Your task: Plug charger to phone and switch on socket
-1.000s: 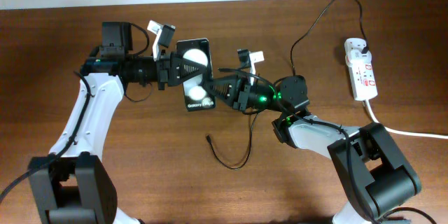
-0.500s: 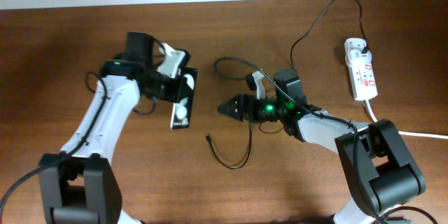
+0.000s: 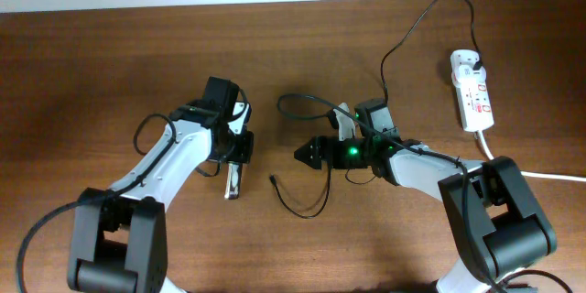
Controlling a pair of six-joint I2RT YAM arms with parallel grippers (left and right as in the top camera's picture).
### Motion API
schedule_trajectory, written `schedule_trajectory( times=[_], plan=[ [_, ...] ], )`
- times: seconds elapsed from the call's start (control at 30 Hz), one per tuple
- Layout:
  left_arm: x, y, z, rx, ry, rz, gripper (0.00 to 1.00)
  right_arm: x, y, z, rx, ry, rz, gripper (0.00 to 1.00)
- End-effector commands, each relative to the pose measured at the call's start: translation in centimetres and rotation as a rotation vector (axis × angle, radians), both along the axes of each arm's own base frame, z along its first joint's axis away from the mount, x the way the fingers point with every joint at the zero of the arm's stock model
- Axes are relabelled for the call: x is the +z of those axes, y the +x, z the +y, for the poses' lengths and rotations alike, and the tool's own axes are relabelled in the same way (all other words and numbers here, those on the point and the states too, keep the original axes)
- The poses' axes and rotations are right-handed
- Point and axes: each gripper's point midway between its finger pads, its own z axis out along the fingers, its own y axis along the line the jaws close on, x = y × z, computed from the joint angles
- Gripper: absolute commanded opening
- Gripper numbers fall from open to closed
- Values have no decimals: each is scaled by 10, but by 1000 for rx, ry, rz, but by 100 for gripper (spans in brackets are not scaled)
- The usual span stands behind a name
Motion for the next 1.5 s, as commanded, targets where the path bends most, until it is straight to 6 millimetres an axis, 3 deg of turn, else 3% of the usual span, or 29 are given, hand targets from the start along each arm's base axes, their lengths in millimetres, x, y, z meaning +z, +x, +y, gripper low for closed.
schedule_trajectory(
  times=[0.0,0.17,0.5,0.53,0.57,0.6,0.7,0.8,0.97,1.07,1.3,1.37,1.47],
  plan=[
    [-3,-2,0,11,6,7,1,-3,5,-4,-17,-35,-24,92],
    [-6,-2,1,11,8,12,3,-3,5,-4,-17,-35,-24,93],
    [-32,-3,3,15,37,67,13,-3,5,-4,-16,-35,-25,94],
    [-32,-3,2,15,37,67,12,-3,5,-4,-16,-35,-25,94],
    [-32,-3,2,15,37,67,3,-3,5,-4,-16,-35,-24,94],
    [-32,-3,2,15,37,66,1,-3,5,-4,-16,-35,-25,94],
    [-30,-2,2,15,36,65,0,-3,5,-4,-16,-33,-23,94],
    [-13,7,3,35,23,55,0,2,5,-3,-11,-24,-33,87],
    [49,28,-12,62,-216,-41,0,5,1,4,25,-31,-66,88],
    [59,32,-4,83,-242,-69,0,5,2,3,22,-34,-67,88],
    [31,16,4,60,-33,-57,0,4,3,2,18,-39,-69,89],
    [13,4,5,88,37,-47,0,4,3,3,18,-39,-69,89],
    [-2,-5,5,85,42,-36,0,4,3,3,18,-39,-69,89]
  ],
)
